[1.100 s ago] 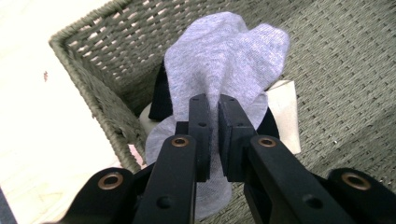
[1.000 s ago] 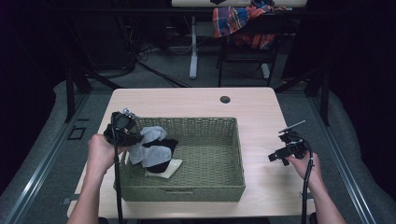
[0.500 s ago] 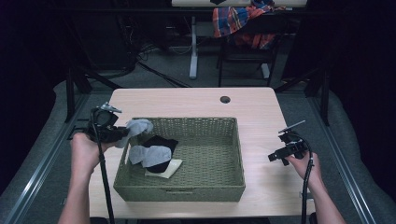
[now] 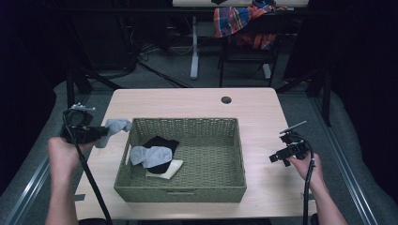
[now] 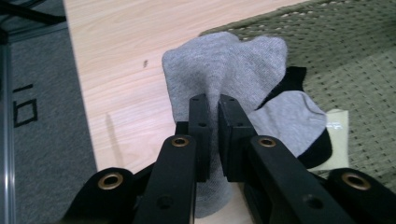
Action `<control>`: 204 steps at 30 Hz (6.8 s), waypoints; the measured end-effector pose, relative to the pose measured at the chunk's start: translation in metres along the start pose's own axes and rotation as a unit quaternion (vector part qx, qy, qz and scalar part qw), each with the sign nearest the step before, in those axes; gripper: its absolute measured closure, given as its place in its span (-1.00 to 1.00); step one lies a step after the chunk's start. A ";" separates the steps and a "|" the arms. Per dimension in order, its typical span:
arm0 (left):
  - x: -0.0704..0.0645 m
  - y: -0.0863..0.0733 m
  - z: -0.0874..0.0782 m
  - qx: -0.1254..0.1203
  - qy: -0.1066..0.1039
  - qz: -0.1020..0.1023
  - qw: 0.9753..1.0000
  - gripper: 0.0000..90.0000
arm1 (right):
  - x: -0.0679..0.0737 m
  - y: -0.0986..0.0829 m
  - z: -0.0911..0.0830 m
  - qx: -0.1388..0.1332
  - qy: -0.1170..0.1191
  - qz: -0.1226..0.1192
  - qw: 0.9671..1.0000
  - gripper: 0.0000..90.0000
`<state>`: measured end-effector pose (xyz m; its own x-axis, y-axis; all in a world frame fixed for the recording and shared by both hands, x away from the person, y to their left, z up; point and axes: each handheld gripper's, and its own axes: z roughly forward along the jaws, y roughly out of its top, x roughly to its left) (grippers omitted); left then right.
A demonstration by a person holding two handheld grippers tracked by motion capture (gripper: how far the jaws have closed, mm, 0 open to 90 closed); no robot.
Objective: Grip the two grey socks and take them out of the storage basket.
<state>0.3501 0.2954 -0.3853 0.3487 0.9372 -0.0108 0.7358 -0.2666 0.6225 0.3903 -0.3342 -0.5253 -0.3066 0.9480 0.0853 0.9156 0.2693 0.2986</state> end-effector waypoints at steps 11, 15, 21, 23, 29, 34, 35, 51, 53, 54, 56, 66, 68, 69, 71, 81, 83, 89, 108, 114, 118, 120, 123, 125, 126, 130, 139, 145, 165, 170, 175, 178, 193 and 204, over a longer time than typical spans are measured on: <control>0.025 -0.016 0.018 0.032 0.021 -0.035 0.999 0.89 | 0.001 0.000 0.000 -0.001 -0.001 -0.001 1.000 -0.71; 0.034 -0.022 0.028 0.037 0.020 -0.045 0.998 0.89 | 0.001 0.000 0.001 0.000 -0.002 0.000 1.000 -0.71; 0.046 -0.036 0.047 0.046 0.004 -0.064 0.997 0.89 | 0.002 0.000 0.000 0.002 0.000 -0.004 1.000 -0.71; 0.049 -0.040 0.055 0.060 0.003 -0.067 0.996 0.89 | 0.002 0.000 0.000 0.000 0.000 -0.004 1.000 -0.71; 0.049 -0.047 0.079 0.091 -0.007 -0.068 0.994 0.89 | 0.003 0.000 0.001 0.001 -0.003 0.000 1.000 -0.71; 0.050 -0.055 0.090 0.113 -0.006 -0.068 0.991 0.89 | 0.002 0.000 0.000 0.001 0.001 -0.005 1.000 -0.71; 0.050 -0.056 0.092 0.113 -0.005 -0.069 0.991 0.89 | 0.002 0.000 0.000 0.002 0.002 -0.005 1.000 -0.71; 0.049 -0.064 0.120 0.167 -0.013 -0.068 0.984 0.84 | 0.003 0.000 0.003 0.003 0.004 -0.003 1.000 -0.71; 0.049 -0.065 0.123 0.172 -0.014 -0.069 0.983 0.83 | 0.003 0.001 0.003 0.006 0.005 -0.006 1.000 -0.71; 0.049 -0.066 0.124 0.172 -0.014 -0.068 0.983 0.83 | 0.003 0.001 0.003 0.006 0.005 -0.007 1.000 -0.71; 0.050 -0.066 0.124 0.172 -0.015 -0.071 0.982 0.80 | 0.002 0.001 0.003 0.006 0.005 -0.006 1.000 -0.71; 0.061 -0.064 0.112 0.153 -0.007 -0.105 0.983 -0.32 | 0.002 0.001 0.003 0.007 0.007 -0.008 1.000 -0.71; 0.059 -0.060 0.103 0.133 -0.001 -0.102 0.986 -0.61 | 0.002 0.001 0.003 0.007 0.007 -0.008 1.000 -0.71; 0.055 -0.054 0.093 0.112 -0.002 -0.097 0.989 -0.64 | 0.003 0.000 0.003 0.006 0.005 -0.006 1.000 -0.71; 0.053 -0.051 0.088 0.102 0.001 -0.094 0.990 -0.72 | 0.002 0.000 0.003 0.006 0.005 -0.007 1.000 -0.71; 0.010 -0.014 0.051 0.032 0.013 -0.023 0.999 -1.00 | 0.002 0.000 0.003 0.006 0.007 -0.007 1.000 -0.71; -0.004 -0.007 0.046 0.024 0.014 0.000 1.000 -1.00 | 0.002 0.000 0.003 0.006 0.006 -0.007 1.000 -0.71; -0.039 0.008 0.043 0.018 -0.001 0.057 0.998 -0.99 | 0.002 0.000 0.003 0.007 0.007 -0.008 1.000 -0.71; -0.086 0.015 0.085 0.069 -0.053 0.107 0.990 -0.89 | 0.002 0.001 0.002 0.001 0.008 -0.001 1.000 -0.71; -0.106 0.016 0.100 0.094 -0.060 0.126 0.986 -0.89 | 0.002 0.000 -0.001 0.005 0.009 -0.009 1.000 -0.71; -0.108 0.016 0.105 0.101 -0.059 0.130 0.985 -0.84 | 0.003 0.001 0.002 0.005 0.008 -0.009 1.000 -0.71; -0.109 0.015 0.112 0.112 -0.059 0.130 0.983 -0.80 | 0.003 0.001 0.001 0.004 0.008 -0.008 1.000 -0.71; -0.112 0.014 0.116 0.118 -0.066 0.132 0.982 -0.76 | 0.003 0.001 0.001 0.004 0.006 -0.010 1.000 -0.71; -0.116 0.013 0.121 0.124 -0.095 0.133 0.979 -0.72 | 0.005 0.002 0.001 0.004 0.007 -0.011 1.000 -0.71; -0.122 0.013 0.127 0.133 -0.101 0.140 0.976 -0.71 | 0.007 0.002 0.002 0.000 0.006 -0.009 1.000 -0.71; -0.127 0.011 0.135 0.151 -0.095 0.146 0.973 -0.67 | 0.008 0.003 -0.003 0.008 0.006 -0.023 1.000 -0.72; -0.128 0.005 0.147 0.197 -0.078 0.152 0.965 -0.24 | 0.006 0.002 0.001 0.001 0.005 -0.009 1.000 -0.72; -0.128 0.002 0.154 0.213 -0.069 0.150 0.963 -0.07 | 0.007 0.002 0.000 -0.003 0.009 -0.010 1.000 -0.72; -0.133 -0.009 0.167 0.251 -0.037 0.183 0.950 0.82 | 0.007 0.002 0.000 -0.004 0.010 -0.008 1.000 -0.71; -0.131 -0.008 0.164 0.239 -0.039 0.185 0.953 0.96 | 0.006 0.002 0.000 -0.001 0.012 -0.009 1.000 -0.71; -0.129 -0.005 0.156 0.222 -0.051 0.183 0.956 0.97 | 0.006 0.003 0.000 0.000 0.012 -0.009 1.000 -0.71; -0.127 -0.001 0.147 0.201 -0.057 0.178 0.962 1.00 | 0.006 0.002 0.000 -0.001 0.012 -0.009 1.000 -0.71; -0.113 0.002 0.144 0.211 -0.041 0.149 0.965 0.17 | 0.006 0.002 0.000 -0.001 0.017 -0.008 1.000 -0.71; -0.111 -0.003 0.156 0.234 -0.049 0.133 0.962 0.18 | 0.007 0.003 0.000 -0.002 0.018 -0.007 1.000 -0.71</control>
<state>0.3999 0.1566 -0.5081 0.5966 0.8025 0.0125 0.7858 -0.5872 0.1939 0.3906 -0.3268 -0.5240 -0.3288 0.9374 0.1143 0.9098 0.2820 0.3044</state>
